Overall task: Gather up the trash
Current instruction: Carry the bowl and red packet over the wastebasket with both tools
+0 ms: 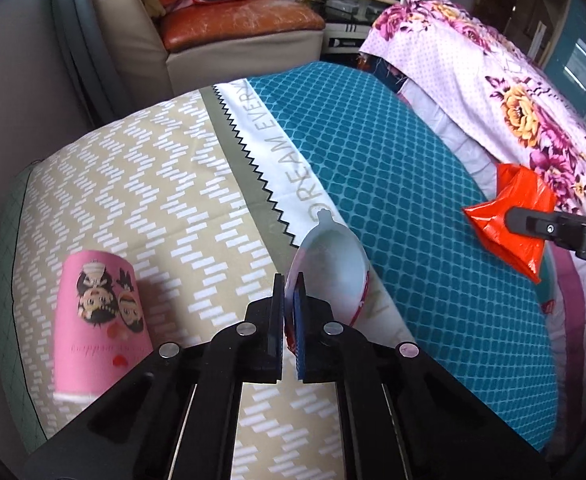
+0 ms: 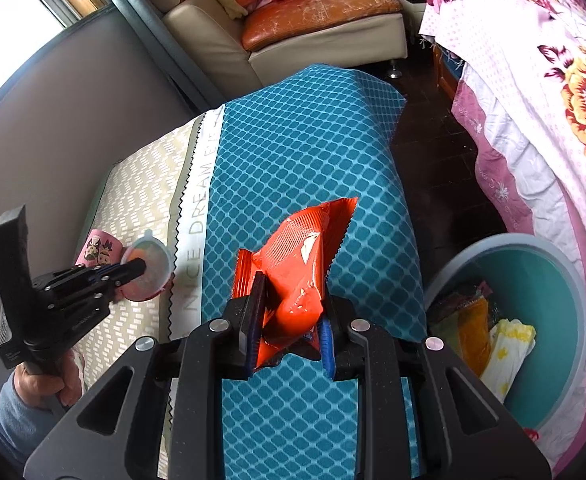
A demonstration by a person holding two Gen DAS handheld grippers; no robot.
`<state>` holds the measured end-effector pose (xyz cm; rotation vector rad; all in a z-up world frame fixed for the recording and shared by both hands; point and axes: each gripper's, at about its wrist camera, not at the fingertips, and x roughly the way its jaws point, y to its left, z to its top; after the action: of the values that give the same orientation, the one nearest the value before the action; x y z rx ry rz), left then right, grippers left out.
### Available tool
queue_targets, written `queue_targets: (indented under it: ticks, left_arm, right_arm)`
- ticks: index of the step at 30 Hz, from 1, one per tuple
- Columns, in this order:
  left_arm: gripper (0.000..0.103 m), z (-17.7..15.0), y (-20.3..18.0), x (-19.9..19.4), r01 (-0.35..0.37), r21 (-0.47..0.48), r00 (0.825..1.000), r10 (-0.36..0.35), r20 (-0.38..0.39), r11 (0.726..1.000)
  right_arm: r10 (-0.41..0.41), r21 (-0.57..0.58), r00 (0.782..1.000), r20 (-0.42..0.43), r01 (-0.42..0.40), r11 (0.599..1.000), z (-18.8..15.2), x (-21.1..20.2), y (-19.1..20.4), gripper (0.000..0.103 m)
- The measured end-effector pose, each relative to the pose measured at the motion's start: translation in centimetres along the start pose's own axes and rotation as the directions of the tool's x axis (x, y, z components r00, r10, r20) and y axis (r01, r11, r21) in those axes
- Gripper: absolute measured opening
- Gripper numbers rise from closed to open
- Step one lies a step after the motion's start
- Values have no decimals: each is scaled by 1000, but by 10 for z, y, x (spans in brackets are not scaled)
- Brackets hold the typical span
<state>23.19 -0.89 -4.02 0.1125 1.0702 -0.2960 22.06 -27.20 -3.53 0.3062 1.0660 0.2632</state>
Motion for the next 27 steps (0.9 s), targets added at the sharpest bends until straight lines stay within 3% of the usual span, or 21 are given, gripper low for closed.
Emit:
queue_targets:
  ticks: [11,19,27]
  left_arm:
    - [5,-20,-76,-45,53,67,998,-55,33,996]
    - [5,-25,-152,-57,127,134,991,-132,32,983]
    - [5,-22,-218,-44,168,210,985,-171,-4,963]
  right_arm:
    - [-29,39,996,81,26,999,-36,-60,-17,22]
    - [-85,124,984,156,65,990,-70,-117,-65,22]
    - [-142,222,969,201,97,970,-96,-155,-118,22]
